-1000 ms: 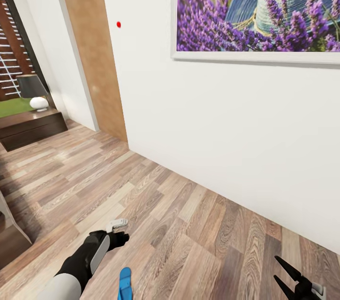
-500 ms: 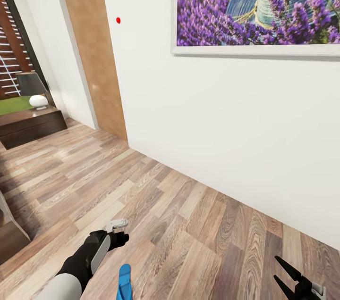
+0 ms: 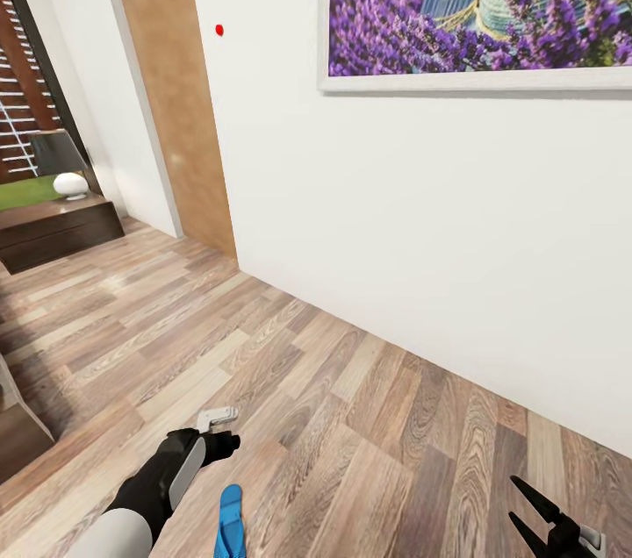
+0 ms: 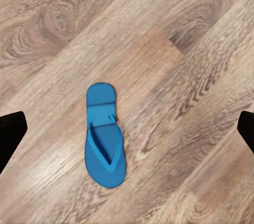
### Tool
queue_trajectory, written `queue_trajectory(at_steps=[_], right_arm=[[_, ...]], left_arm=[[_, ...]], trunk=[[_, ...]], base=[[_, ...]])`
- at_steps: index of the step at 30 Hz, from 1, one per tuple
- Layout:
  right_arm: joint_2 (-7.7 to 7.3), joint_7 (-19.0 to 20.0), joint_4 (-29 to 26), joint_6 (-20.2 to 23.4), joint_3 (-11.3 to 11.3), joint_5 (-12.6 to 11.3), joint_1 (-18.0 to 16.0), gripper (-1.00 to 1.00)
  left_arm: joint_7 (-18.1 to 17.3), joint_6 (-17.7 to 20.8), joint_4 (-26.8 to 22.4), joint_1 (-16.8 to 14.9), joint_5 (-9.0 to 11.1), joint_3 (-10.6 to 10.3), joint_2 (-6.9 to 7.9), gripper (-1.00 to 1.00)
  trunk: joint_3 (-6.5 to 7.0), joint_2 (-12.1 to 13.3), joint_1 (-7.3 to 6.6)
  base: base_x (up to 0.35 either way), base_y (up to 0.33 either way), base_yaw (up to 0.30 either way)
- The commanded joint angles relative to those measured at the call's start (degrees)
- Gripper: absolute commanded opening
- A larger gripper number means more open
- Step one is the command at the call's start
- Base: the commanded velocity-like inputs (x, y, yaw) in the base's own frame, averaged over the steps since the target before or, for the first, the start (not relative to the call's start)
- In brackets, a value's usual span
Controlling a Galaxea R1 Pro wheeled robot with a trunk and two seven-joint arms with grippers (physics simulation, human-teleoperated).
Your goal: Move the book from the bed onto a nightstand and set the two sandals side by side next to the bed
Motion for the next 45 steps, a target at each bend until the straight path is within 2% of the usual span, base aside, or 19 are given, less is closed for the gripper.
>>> queue_trajectory(at_steps=[1,20,30,45], right_arm=[[0.0,0.0,0.0,0.4,0.0,-0.3,0.0,1.0],[0.0,0.0,0.0,0.4,0.0,-0.3,0.0,1.0],[0.0,0.0,0.0,0.4,0.0,-0.2,0.0,1.0],[0.0,0.0,0.0,0.4,0.0,-0.2,0.0,1.0]], left_arm=[[0.4,0.3,-0.1,0.0,0.6,0.0,-0.01,1.0],[0.4,0.3,0.0,0.0,0.6,-0.2,-0.01,1.0],[0.4,0.3,0.0,0.0,0.6,-0.2,-0.01,1.0],[0.4,0.3,0.0,0.0,0.7,-0.2,-0.03,1.0]], trunk=[[-0.24,-0.4,0.22],[-3.65,-8.1,4.39],[-3.65,-8.1,4.39],[-6.34,-14.1,7.68]], base=[[0.0,0.0,0.0],[0.0,0.0,0.0],[0.0,0.0,0.0],[0.0,0.0,0.0]])
